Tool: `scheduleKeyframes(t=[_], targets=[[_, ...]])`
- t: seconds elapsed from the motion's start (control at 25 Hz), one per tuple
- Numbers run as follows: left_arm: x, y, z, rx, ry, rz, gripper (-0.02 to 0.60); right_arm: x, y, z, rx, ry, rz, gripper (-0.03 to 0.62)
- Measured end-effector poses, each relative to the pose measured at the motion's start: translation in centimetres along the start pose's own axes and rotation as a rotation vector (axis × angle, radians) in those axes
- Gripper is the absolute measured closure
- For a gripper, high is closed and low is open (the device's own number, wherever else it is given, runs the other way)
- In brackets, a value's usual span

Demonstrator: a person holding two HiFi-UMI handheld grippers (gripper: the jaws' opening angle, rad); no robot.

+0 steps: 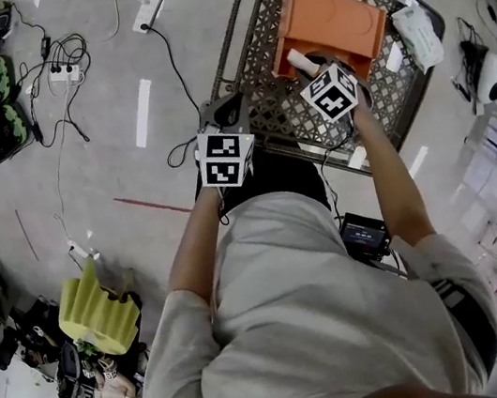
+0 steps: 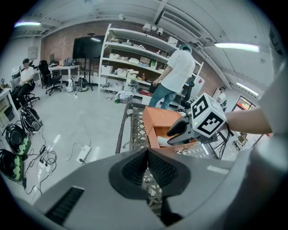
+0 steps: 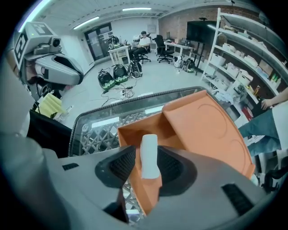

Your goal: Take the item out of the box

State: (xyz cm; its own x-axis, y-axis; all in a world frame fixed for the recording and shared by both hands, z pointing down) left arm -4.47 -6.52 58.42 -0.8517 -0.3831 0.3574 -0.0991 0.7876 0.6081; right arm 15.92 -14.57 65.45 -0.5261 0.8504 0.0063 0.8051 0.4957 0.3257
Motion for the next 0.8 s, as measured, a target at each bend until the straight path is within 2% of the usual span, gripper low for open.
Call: scheduleKeyframes(t=[0.36, 0.8], targets=[[-0.2, 0.3, -0.2, 0.001, 0.022, 0.047, 0.572, -0.1, -0.8, -0.9, 0.031, -0.019, 0.001, 0.436], [0.1, -0.1, -0.3, 0.005, 0.005, 0.041, 0.572, -0.6, -0.8, -2.4, 0.06, -0.026, 0.013, 0.434]])
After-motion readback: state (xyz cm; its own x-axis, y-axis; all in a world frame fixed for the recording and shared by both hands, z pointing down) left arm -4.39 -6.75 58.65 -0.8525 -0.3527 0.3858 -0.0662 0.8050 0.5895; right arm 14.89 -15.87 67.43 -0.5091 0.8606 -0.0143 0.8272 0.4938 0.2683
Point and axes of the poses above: the fingertips, and each gripper's own axes: z backward along the fingers, x to its left, y out of its underside, the point moved 9 cm from there along z, backward along the fingers, and after that the axes turned 3 degrees about y, right-handed, at the moved point
